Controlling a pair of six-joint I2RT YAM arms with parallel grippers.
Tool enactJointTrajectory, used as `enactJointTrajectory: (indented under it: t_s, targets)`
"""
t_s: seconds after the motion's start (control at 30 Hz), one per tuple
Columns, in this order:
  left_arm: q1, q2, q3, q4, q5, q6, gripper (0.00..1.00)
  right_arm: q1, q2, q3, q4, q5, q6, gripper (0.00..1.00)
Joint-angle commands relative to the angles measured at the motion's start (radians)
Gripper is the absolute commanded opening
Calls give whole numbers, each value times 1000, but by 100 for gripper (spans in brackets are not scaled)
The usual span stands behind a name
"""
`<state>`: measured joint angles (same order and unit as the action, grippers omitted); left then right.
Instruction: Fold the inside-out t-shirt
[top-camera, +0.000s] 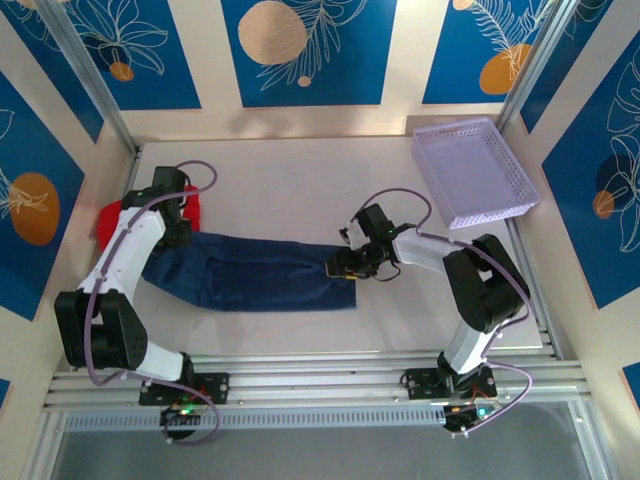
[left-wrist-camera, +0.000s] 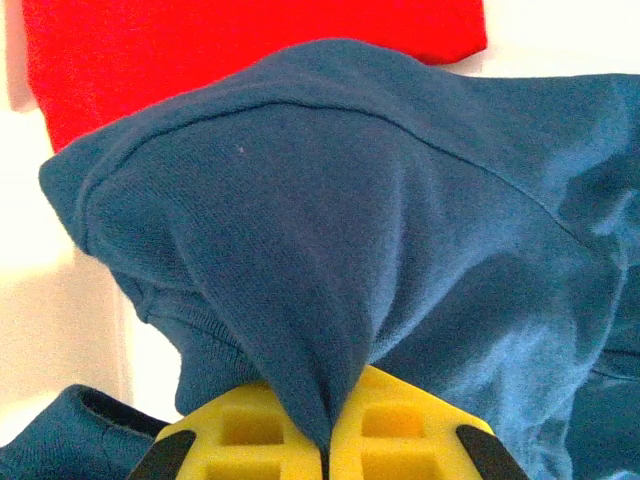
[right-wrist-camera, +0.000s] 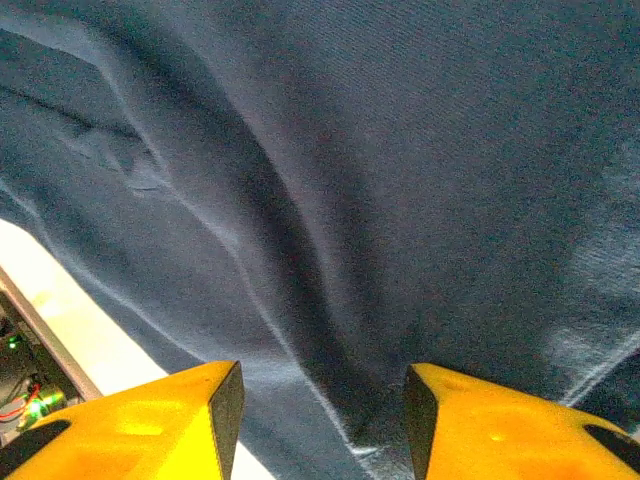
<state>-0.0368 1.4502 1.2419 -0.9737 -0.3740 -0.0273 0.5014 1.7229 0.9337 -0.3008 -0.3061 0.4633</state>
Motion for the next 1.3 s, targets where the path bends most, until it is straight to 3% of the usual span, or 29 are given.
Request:
enactJointTrajectory:
  t_s: [0.0,0.17,0.6,0.83,1.27]
  targets:
    - [-1,-23,39,-26,69,-37,0,-4,39,-4,-16,-5,-5,48]
    - [-47,-43,52,-65,202,-122,0,-3,50,-1,-10,-13,-7,47]
    - [-233,-54,125,-125,385,-309,0,-3,48,7,-15,-12,-21,47]
    - [-351,-14,175,-116,406,-380,0,-1,48,8,-11,-13,-25,47]
    - [-482,66,166,2,463,-492,0,0,52,4,-9,-7,-31,47]
